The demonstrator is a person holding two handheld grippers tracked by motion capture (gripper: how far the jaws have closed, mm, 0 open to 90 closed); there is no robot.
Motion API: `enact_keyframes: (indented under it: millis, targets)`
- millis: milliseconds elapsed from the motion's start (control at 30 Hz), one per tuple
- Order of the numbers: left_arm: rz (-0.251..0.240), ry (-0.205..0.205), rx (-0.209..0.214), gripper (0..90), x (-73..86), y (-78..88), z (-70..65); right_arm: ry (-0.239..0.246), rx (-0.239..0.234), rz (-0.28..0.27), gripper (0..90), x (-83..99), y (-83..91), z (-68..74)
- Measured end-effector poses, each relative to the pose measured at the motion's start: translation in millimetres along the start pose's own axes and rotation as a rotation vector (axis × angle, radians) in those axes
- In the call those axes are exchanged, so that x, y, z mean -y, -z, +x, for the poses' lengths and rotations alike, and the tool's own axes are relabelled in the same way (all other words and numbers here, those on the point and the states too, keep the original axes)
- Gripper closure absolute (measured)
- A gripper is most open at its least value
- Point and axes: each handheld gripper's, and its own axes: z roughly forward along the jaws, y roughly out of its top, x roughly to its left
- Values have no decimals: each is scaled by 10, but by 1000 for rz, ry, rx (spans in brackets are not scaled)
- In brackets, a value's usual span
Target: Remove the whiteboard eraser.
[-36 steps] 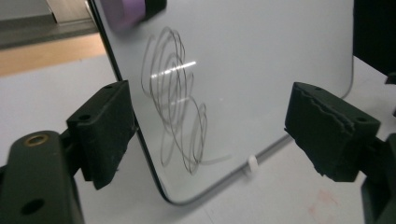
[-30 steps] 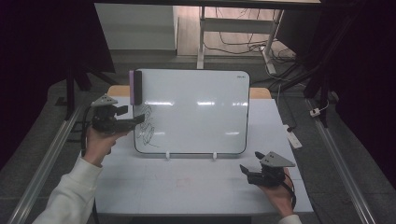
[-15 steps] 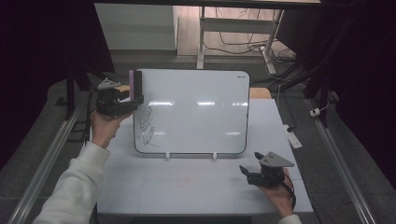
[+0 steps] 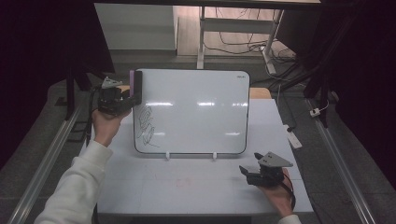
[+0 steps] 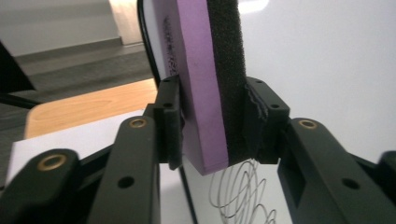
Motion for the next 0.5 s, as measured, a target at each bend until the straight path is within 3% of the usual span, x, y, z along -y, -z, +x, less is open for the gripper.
enact_keyframes:
  millis: [133,267,500]
  targets:
    - [-18,-26,-22,648,10,66,-11,1,2,-2,209,0,1,-2]
    - [-42,-65,-17,655,29,211,-53,3,4,-4,209,6,8,-8]
    - [-54,-114,47,657,239,409,-175,4,4,-6,209,-4,10,6]
